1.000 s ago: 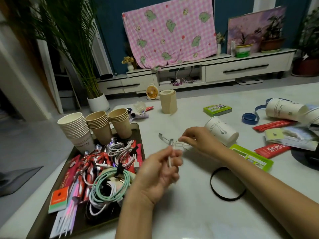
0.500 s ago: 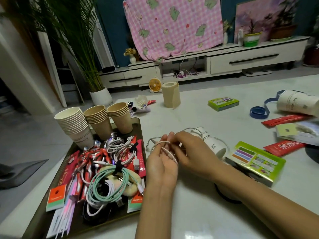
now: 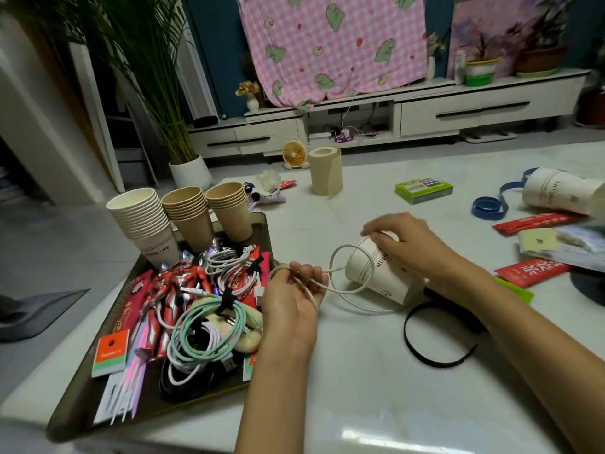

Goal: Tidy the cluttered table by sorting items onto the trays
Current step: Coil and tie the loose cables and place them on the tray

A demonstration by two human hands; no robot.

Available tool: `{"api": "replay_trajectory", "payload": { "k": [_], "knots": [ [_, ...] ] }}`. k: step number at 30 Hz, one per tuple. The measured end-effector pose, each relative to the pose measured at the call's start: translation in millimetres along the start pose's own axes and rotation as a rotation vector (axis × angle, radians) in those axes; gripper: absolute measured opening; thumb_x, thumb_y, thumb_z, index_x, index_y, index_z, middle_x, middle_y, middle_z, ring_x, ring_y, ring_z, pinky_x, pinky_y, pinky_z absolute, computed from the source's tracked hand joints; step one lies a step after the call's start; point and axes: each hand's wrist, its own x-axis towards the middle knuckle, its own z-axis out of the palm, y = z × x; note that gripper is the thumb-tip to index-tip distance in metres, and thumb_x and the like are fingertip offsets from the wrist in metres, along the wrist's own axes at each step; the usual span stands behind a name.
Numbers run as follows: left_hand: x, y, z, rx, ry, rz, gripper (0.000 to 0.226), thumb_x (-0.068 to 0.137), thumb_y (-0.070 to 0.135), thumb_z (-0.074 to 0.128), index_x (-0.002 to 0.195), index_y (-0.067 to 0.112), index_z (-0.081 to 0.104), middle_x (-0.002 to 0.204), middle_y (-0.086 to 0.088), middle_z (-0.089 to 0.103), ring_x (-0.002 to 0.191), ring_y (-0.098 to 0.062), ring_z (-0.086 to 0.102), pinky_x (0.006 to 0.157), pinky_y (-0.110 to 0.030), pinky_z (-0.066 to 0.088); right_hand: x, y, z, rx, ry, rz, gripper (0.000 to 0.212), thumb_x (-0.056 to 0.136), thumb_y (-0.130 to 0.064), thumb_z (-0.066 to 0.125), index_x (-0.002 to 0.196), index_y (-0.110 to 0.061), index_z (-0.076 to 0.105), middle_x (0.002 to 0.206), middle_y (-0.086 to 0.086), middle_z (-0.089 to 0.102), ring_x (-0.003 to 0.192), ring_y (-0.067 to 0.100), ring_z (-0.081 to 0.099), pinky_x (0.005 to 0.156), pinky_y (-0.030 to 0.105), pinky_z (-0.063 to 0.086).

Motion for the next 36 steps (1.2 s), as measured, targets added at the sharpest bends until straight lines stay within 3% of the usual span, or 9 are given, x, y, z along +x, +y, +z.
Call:
{"api": "replay_trajectory", "payload": {
  "k": [3, 6, 9, 12, 17, 20, 23, 29, 36],
  "knots": [
    [-2, -1, -2, 0.063, -0.007, -0.002, 0.034, 0.096, 0.011, 0.032, 0.063, 0.013, 0.039, 0.039, 0.000, 0.043, 0.056, -0.017, 0.043, 0.064, -0.028, 0.042, -3, -1, 0, 0.129, -0.127, 0.006, 0.014, 0.093, -0.032, 0.050, 0.092, -0.027, 0.063, 0.102, -0.009, 0.064, 0.101, 0.017, 0.055, 0.096, 0.034, 0.039],
    [-2, 0, -5, 0.098, -0.022, -0.040, 0.030, 0.094, 0.011, 0.030, 0.065, 0.014, 0.039, 0.039, 0.002, 0.038, 0.043, -0.013, 0.037, 0.053, -0.025, 0.038, -4, -8, -2, 0.319, -0.171, -0.009, 0.015, 0.091, -0.025, 0.056, 0.080, -0.016, 0.061, 0.081, -0.001, 0.062, 0.076, 0.012, 0.055, 0.067, 0.017, 0.041],
    [-2, 3, -7, 0.106, -0.044, -0.102, 0.028, 0.091, 0.010, 0.028, 0.066, 0.015, 0.039, 0.038, 0.004, 0.036, 0.030, -0.008, 0.032, 0.040, -0.014, 0.029, -3, -11, -19, 0.527, -0.032, 0.055, 0.016, 0.091, -0.020, 0.057, 0.079, -0.009, 0.060, 0.070, -0.001, 0.058, 0.061, 0.003, 0.053, 0.053, 0.006, 0.038],
    [-1, 3, -9, 0.136, -0.043, -0.135, 0.028, 0.091, 0.010, 0.028, 0.066, 0.014, 0.040, 0.038, 0.003, 0.039, 0.029, -0.008, 0.034, 0.038, -0.012, 0.029, 3, -10, -26, 0.544, 0.092, 0.052, 0.015, 0.091, -0.017, 0.057, 0.079, -0.008, 0.061, 0.069, -0.004, 0.059, 0.054, -0.010, 0.052, 0.053, 0.002, 0.038],
    [-4, -2, -12, 0.133, -0.039, -0.207, 0.029, 0.093, 0.011, 0.029, 0.067, 0.012, 0.042, 0.038, 0.002, 0.042, 0.031, -0.009, 0.037, 0.044, -0.016, 0.030, 10, -12, -12, 0.565, 0.092, 0.118, 0.016, 0.092, -0.015, 0.056, 0.078, -0.008, 0.060, 0.070, -0.002, 0.057, 0.058, -0.004, 0.051, 0.054, 0.007, 0.039],
    [-5, 0, -14, 0.143, -0.053, -0.226, 0.030, 0.093, 0.011, 0.027, 0.067, 0.013, 0.042, 0.039, 0.003, 0.042, 0.033, -0.009, 0.037, 0.042, -0.016, 0.030, 17, 3, -8, 0.630, 0.364, 0.314, 0.024, 0.095, -0.020, 0.049, 0.080, -0.005, 0.060, 0.077, 0.009, 0.057, 0.071, 0.014, 0.048, 0.067, 0.025, 0.044],
    [-7, 3, -14, 0.146, -0.062, -0.233, 0.030, 0.093, 0.012, 0.027, 0.068, 0.013, 0.043, 0.040, 0.002, 0.042, 0.041, -0.011, 0.035, 0.046, -0.021, 0.029, 20, 26, -8, 0.741, 0.549, 0.579, 0.030, 0.095, -0.017, 0.045, 0.100, 0.009, 0.060, 0.108, 0.029, 0.060, 0.092, 0.029, 0.056, 0.091, 0.051, 0.047],
    [-10, -1, -10, 0.121, -0.009, -0.244, 0.027, 0.090, 0.007, 0.027, 0.072, 0.007, 0.048, 0.042, -0.003, 0.046, 0.050, -0.015, 0.034, 0.051, -0.025, 0.028, 10, 67, -13, 0.741, 0.868, 0.869, 0.026, 0.094, -0.014, 0.043, 0.110, 0.000, 0.059, 0.118, 0.017, 0.060, 0.093, 0.022, 0.054, 0.076, 0.027, 0.042],
    [-13, -7, -4, 0.146, -0.005, -0.205, 0.028, 0.063, -0.002, 0.030, 0.076, 0.001, 0.054, 0.043, 0.000, 0.041, 0.042, -0.011, 0.033, 0.047, -0.020, 0.028, 1, 65, -38, 0.500, 0.939, 0.768, 0.023, 0.094, -0.014, 0.046, 0.115, -0.009, 0.054, 0.118, 0.008, 0.054, 0.107, 0.021, 0.051, 0.088, 0.029, 0.043]
  ]
}}
